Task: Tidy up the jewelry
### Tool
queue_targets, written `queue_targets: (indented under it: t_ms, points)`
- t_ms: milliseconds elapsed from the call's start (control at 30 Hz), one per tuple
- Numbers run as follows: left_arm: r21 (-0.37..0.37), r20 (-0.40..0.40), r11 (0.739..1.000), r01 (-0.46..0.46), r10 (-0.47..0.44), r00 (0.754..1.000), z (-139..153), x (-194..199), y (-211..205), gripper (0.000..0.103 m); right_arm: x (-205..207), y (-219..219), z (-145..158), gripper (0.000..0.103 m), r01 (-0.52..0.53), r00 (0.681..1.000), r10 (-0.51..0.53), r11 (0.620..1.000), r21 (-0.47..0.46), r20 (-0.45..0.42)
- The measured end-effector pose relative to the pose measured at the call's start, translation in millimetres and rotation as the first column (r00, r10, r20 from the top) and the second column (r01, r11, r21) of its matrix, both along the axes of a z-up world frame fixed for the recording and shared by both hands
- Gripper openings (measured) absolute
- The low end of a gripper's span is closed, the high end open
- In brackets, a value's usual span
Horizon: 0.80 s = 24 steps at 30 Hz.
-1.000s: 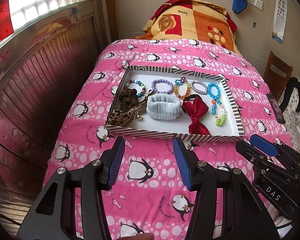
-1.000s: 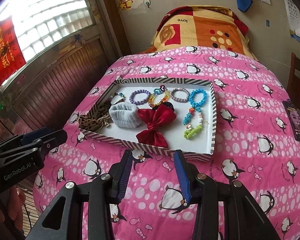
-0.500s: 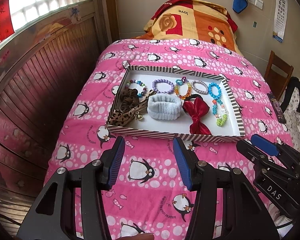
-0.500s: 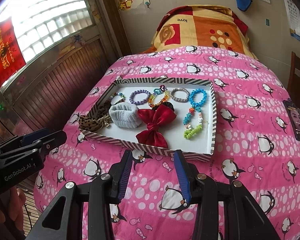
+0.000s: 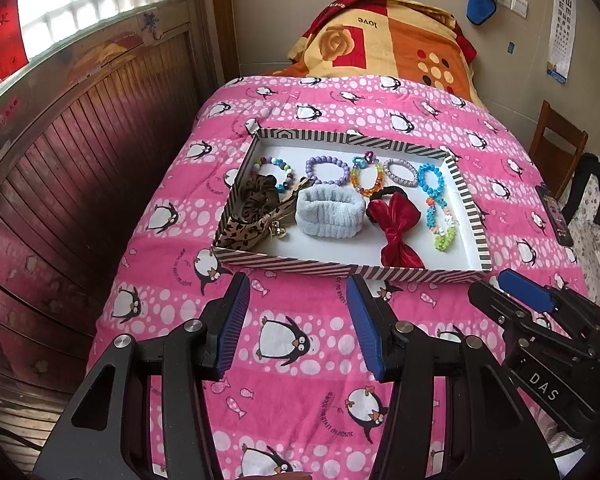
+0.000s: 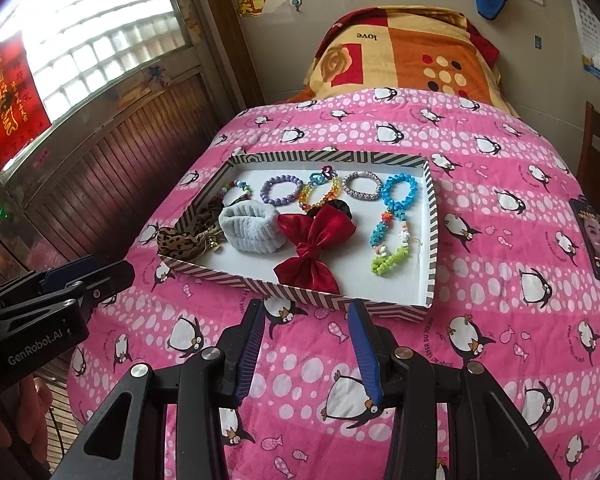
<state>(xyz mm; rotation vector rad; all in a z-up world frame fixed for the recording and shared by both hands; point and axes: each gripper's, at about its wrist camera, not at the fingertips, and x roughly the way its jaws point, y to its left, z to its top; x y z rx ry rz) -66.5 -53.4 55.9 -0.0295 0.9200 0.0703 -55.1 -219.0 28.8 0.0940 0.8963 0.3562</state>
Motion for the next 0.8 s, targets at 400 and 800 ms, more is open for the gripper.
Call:
queue_targets:
  t_ms: [400,800]
  points:
    - [0.008,-0.009,1.000,-0.002,0.002,1.000,-2.2,3.7,0.5,0.050,4.1,-0.5,-2.6,0.041,0.000,1.000,0.000,1.000,-0.001,-0.009]
    - [0.012,0.004,1.000,0.016,-0.016,1.000,-4.7,4.1,-3.1,0.050,5.5,-0.1,-7.6,0.041,-0.016,1.000,0.016,1.000,0.002,-0.024]
